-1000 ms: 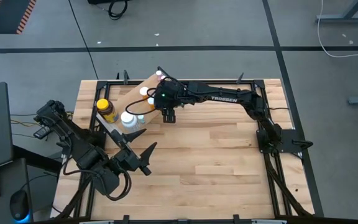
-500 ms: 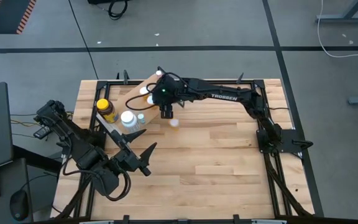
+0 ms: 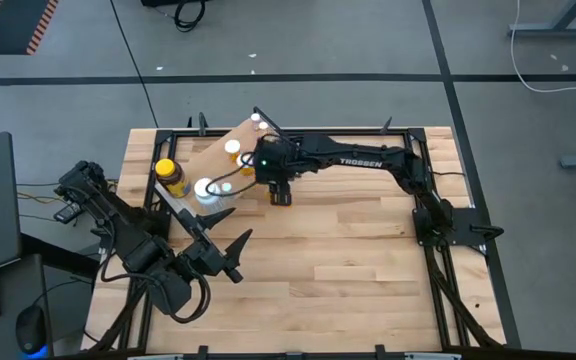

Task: Pick and place medicine bottles onto shelf by color
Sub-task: Put the orange pill bottle on the shelf

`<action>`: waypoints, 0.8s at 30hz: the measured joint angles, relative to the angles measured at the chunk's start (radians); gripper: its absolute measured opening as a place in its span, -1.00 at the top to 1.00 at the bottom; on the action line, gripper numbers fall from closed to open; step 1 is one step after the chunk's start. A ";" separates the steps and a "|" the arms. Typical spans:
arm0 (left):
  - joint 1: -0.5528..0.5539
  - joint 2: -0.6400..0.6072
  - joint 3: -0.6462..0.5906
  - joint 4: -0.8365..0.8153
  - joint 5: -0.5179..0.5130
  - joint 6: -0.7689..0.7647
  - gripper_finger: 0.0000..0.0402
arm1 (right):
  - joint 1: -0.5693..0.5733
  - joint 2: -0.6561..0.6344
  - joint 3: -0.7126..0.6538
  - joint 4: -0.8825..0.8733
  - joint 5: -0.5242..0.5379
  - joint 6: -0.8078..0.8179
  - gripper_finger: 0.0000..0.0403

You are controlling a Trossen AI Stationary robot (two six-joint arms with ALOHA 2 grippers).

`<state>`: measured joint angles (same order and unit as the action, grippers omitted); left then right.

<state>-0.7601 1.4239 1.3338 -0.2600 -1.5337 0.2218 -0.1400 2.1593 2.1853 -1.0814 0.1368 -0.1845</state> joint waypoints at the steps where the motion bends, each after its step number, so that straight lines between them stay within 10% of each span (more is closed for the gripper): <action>1: 0.000 0.000 0.000 0.000 0.000 0.000 -0.46 | 0.007 0.000 0.000 -0.037 -0.006 0.027 -0.08; 9: 0.000 0.000 0.000 0.000 0.000 -0.001 -0.46 | 0.057 -0.003 -0.134 -0.115 -0.059 0.157 -0.08; 24: -0.002 0.000 0.000 0.000 0.000 -0.009 -0.46 | -0.029 -0.013 -0.557 0.353 -0.052 0.219 -0.08</action>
<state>-0.7616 1.4239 1.3338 -0.2600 -1.5337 0.2129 -0.1692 2.1464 1.6284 -0.7280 0.0850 0.0341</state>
